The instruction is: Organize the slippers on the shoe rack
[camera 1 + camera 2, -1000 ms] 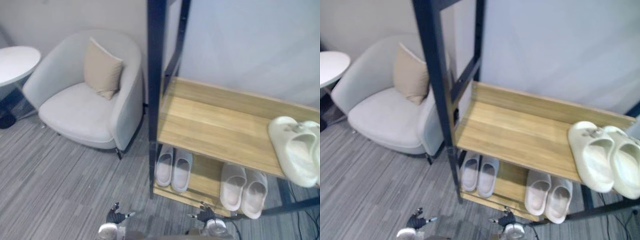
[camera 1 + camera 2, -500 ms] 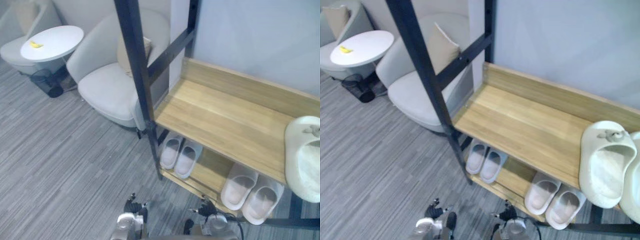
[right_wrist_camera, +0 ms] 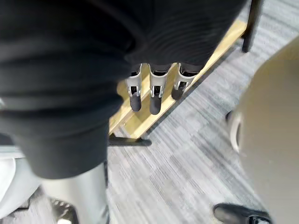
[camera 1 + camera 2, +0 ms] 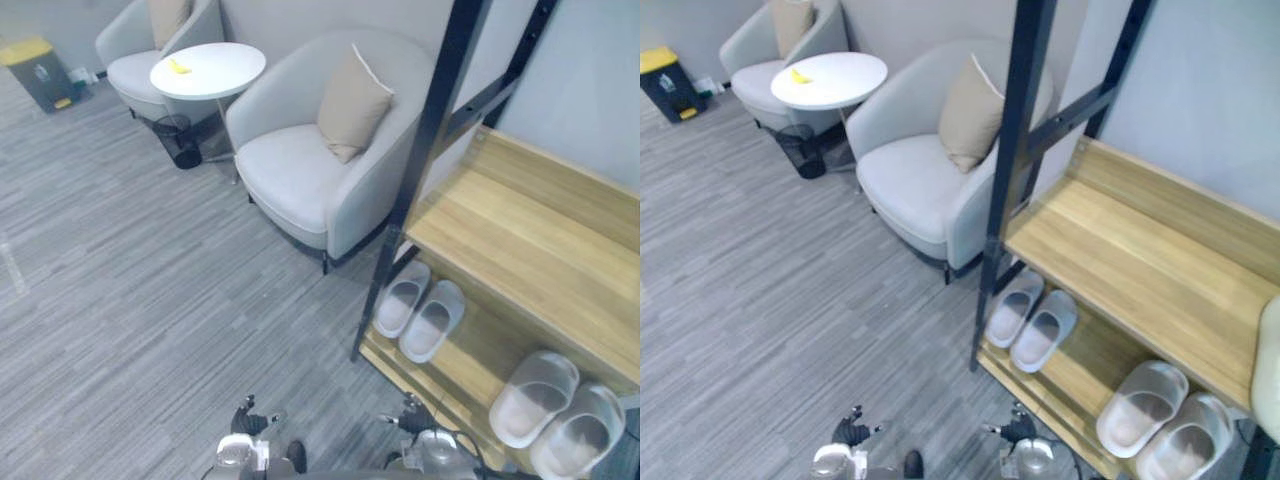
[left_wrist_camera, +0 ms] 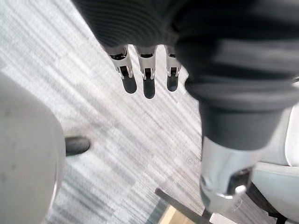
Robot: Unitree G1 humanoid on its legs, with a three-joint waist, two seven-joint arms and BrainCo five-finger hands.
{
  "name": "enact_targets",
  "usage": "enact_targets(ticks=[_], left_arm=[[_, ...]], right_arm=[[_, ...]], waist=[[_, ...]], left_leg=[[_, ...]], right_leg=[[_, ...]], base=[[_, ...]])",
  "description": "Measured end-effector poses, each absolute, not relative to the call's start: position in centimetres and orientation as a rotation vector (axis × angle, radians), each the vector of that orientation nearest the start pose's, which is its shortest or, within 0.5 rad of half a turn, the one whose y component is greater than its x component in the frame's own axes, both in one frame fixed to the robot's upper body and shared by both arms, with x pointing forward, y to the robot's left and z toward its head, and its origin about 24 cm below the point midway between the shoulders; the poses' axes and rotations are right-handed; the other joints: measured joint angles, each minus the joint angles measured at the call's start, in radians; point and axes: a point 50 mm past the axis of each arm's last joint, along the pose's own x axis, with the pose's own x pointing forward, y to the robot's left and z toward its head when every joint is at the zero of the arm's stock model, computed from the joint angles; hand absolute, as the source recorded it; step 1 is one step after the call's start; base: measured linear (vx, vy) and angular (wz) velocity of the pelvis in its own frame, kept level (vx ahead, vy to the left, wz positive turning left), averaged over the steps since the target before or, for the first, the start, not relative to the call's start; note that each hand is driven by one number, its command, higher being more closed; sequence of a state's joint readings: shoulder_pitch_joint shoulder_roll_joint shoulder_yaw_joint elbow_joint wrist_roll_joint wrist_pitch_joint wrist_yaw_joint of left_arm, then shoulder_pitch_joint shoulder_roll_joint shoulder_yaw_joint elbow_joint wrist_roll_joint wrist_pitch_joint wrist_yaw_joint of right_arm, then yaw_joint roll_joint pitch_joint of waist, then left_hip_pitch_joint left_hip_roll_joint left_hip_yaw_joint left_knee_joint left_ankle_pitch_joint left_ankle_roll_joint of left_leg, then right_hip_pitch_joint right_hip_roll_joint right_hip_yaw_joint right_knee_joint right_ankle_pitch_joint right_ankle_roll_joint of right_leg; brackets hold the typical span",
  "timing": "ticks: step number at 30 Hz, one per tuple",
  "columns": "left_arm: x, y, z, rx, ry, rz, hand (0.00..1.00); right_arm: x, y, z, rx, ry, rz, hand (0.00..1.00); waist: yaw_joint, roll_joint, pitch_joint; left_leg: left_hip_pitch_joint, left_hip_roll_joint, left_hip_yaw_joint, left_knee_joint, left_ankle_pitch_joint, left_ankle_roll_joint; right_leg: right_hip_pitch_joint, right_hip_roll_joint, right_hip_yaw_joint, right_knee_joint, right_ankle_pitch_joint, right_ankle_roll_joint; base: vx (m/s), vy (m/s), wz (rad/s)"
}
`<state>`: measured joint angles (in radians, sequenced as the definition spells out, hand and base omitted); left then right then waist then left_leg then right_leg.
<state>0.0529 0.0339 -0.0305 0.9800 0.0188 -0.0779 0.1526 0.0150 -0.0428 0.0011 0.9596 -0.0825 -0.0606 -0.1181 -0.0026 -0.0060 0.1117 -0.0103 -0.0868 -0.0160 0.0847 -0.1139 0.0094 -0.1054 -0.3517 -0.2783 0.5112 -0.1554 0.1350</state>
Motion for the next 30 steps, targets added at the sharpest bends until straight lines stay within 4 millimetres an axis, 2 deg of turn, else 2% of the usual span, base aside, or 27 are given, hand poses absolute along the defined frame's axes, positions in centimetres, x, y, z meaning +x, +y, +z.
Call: enact_targets(ticks=[1, 2, 3, 4, 5, 6, 7, 8, 9, 11, 14, 17, 19, 21, 22, 23, 24, 25, 26, 28, 29, 30], left_arm=[[12.8, 16.7, -15.0, 0.129, 0.946, 0.131, 0.0], [12.9, 17.0, -14.9, 0.131, 0.942, 0.139, 0.0], [12.9, 17.4, -14.9, 0.124, 0.942, 0.157, 0.0], [12.9, 17.6, -14.9, 0.112, 0.943, 0.172, 0.0], [12.9, 17.7, -14.9, 0.096, 0.943, 0.19, 0.0], [12.7, 18.0, -14.9, 0.089, 0.947, 0.208, 0.0], [12.8, 18.1, -14.9, 0.084, 0.947, 0.215, 0.0], [12.9, 17.7, -15.0, 0.064, 0.952, 0.219, 0.0], [12.8, 17.0, -15.0, 0.044, 0.952, 0.217, 0.0], [12.6, 16.8, -15.1, 0.024, 0.961, 0.228, 0.0], [12.8, 16.8, -15.1, 0.02, 0.955, 0.232, 0.0], [13.3, 16.7, -14.9, 0.035, 0.945, 0.213, 0.0], [13.4, 16.6, -15.0, 0.061, 0.947, 0.184, 0.0], [13.5, 16.4, -14.9, 0.082, 0.944, 0.158, 0.0], [13.5, 16.4, -14.9, 0.085, 0.944, 0.153, 0.0], [13.6, 16.4, -14.9, 0.095, 0.942, 0.144, 0.0], [13.8, 16.3, -14.8, 0.101, 0.938, 0.135, 0.0], [13.9, 16.3, -14.8, 0.101, 0.939, 0.133, 0.0], [13.7, 16.4, -14.9, 0.102, 0.945, 0.136, 0.0], [13.6, 16.6, -14.9, 0.106, 0.946, 0.14, 0.0], [13.6, 16.6, -14.9, 0.106, 0.945, 0.141, 0.0], [13.7, 16.4, -14.9, 0.105, 0.943, 0.134, 0.0]], right_arm=[[14.5, -17.0, -14.3, -0.165, 0.906, -0.087, 0.0], [14.5, -16.8, -14.3, -0.158, 0.908, -0.083, 0.0], [14.5, -16.4, -14.4, -0.146, 0.908, -0.074, 0.0], [14.3, -16.1, -14.4, -0.136, 0.912, -0.071, 0.0], [14.3, -15.9, -14.5, -0.128, 0.914, -0.068, 0.0], [14.1, -15.5, -14.6, -0.116, 0.918, -0.066, 0.0], [14.1, -15.4, -14.6, -0.112, 0.92, -0.066, 0.0], [14.0, -15.6, -14.6, -0.112, 0.925, -0.071, 0.0], [13.9, -16.0, -14.7, -0.111, 0.937, -0.091, 0.0], [13.9, -15.9, -14.8, -0.109, 0.937, -0.085, 0.0], [13.9, -15.7, -14.8, -0.106, 0.943, -0.08, 0.0], [13.9, -15.7, -14.8, -0.106, 0.943, -0.086, 0.0], [13.8, -15.7, -14.9, -0.101, 0.948, -0.093, 0.0], [13.9, -15.8, -14.9, -0.096, 0.946, -0.101, 0.0], [14.3, -15.6, -14.8, -0.083, 0.938, -0.105, 0.0], [14.2, -15.5, -14.8, -0.078, 0.941, -0.104, 0.0], [14.3, -15.2, -14.8, -0.071, 0.939, -0.102, 0.0], [14.3, -15.3, -14.7, -0.074, 0.937, -0.105, 0.0], [14.4, -15.8, -14.7, -0.079, 0.936, -0.119, 0.0], [13.8, -15.9, -14.9, -0.076, 0.95, -0.126, 0.0], [13.6, -16.0, -15.0, -0.072, 0.956, -0.133, 0.0], [13.7, -16.3, -14.9, -0.081, 0.953, -0.136, 0.0]], waist=[[-0.002, -0.001, 0.001], [-0.007, 0.0, 0.002], [-0.007, -0.011, -0.001], [-0.007, -0.017, -0.002], [-0.004, -0.019, -0.002], [-0.007, -0.05, -0.006], [-0.007, -0.051, -0.004], [-0.006, -0.038, 0.0], [0.006, -0.008, -0.011], [0.007, 0.01, -0.017], [0.008, 0.008, -0.017], [0.008, -0.016, -0.007], [0.007, -0.031, -0.015], [0.002, -0.036, -0.015], [0.002, -0.036, -0.014], [0.001, -0.041, -0.016], [-0.011, -0.034, -0.017], [-0.014, -0.029, -0.016], [-0.014, -0.03, -0.006], [-0.015, -0.037, -0.006], [-0.015, -0.04, -0.004], [-0.015, -0.034, 0.013]], left_leg=[[0.012, 0.003, -0.046, 0.006, 0.001, 0.004], [0.011, 0.013, -0.104, 0.012, 0.005, 0.008], [0.008, 0.018, -0.16, 0.014, 0.006, 0.002], [0.008, 0.02, -0.201, 0.014, 0.006, -0.004], [0.008, 0.024, -0.237, 0.015, 0.005, -0.015], [-0.004, 0.0, -0.298, 0.047, -0.003, -0.053], [-0.008, -0.009, -0.309, 0.058, -0.009, -0.057], [-0.018, 0.001, -0.34, 0.072, -0.013, -0.066], [-0.031, 0.03, -0.349, 0.064, -0.012, -0.071], [-0.038, 0.056, -0.353, 0.045, -0.006, -0.083], [-0.04, 0.089, -0.36, 0.021, 0.006, -0.102], [-0.044, 0.089, -0.379, 0.019, 0.015, -0.114], [-0.063, 0.081, -0.342, 0.021, 0.04, -0.116], [-0.091, 0.075, -0.219, 0.021, 0.082, -0.103], [-0.098, 0.077, -0.152, 0.018, 0.098, -0.084], [-0.098, 0.082, -0.042, 0.003, 0.107, -0.054], [-0.119, 0.115, 0.159, 0.043, 0.067, -0.002], [-0.132, 0.126, 0.221, 0.067, 0.055, -0.004], [-0.126, 0.124, 0.251, 0.081, 0.055, -0.008], [-0.109, 0.103, 0.193, 0.063, 0.055, -0.007], [-0.1, 0.086, 0.174, 0.06, 0.045, -0.001], [-0.087, 0.061, 0.148, 0.071, 0.008, 0.021]], right_leg=[[-0.017, 0.014, 0.045, 0.054, -0.01, -0.019], [-0.019, 0.066, 0.122, 0.068, -0.054, -0.03], [-0.02, 0.122, 0.186, 0.065, -0.097, -0.035], [-0.026, 0.162, 0.223, 0.057, -0.117, -0.035], [-0.041, 0.203, 0.277, 0.047, -0.127, -0.036], [-0.038, 0.225, 0.342, -0.082, -0.116, -0.055], [-0.028, 0.22, 0.333, -0.087, -0.133, -0.056], [-0.012, 0.226, 0.293, -0.102, -0.131, -0.067], [0.006, 0.246, 0.26, -0.137, -0.124, -0.078], [0.033, 0.27, 0.22, -0.184, -0.109, -0.092], [0.081, 0.301, 0.166, -0.266, -0.082, -0.108], [0.129, 0.303, 0.11, -0.319, -0.073, -0.111], [0.144, 0.288, 0.069, -0.34, -0.068, -0.109], [0.143, 0.274, 0.036, -0.343, -0.047, -0.103], [0.143, 0.269, 0.021, -0.343, -0.037, -0.104], [0.144, 0.261, 0.002, -0.341, -0.031, -0.107], [0.145, 0.264, -0.04, -0.339, -0.031, -0.108], [0.147, 0.269, -0.051, -0.338, -0.031, -0.108], [0.165, 0.27, -0.069, -0.339, -0.031, -0.107], [0.188, 0.261, -0.099, -0.328, -0.035, -0.102], [0.177, 0.238, -0.104, -0.264, -0.056, -0.069], [0.133, 0.182, -0.099, -0.074, -0.086, -0.027]], base=[[0.14, -0.068, 1.22], [0.16, -0.173, 1.51], [0.18, -0.263, 1.55], [0.13, -0.252, 1.41], [0.14, -0.312, 1.63], [0.12, -0.271, 1.36], [0.13, -0.269, 1.27], [0.15, -0.244, 0.75], [0.17, -0.218, 0.72], [0.16, -0.181, 0.52], [0.12, -0.114, 0.47], [0.12, -0.022, 0.56], [0.1, 0.019, 0.54], [0.04, 0.02, 0.51], [0.02, 0.014, 0.57], [-0.01, 0.035, 0.7], [-0.02, 0.041, 0.69], [-0.02, 0.077, 0.75], [0.01, 0.072, 0.66], [0.01, 0.105, 0.74], [-0.02, 0.161, 0.78], [-0.06, 0.156, 0.58]])
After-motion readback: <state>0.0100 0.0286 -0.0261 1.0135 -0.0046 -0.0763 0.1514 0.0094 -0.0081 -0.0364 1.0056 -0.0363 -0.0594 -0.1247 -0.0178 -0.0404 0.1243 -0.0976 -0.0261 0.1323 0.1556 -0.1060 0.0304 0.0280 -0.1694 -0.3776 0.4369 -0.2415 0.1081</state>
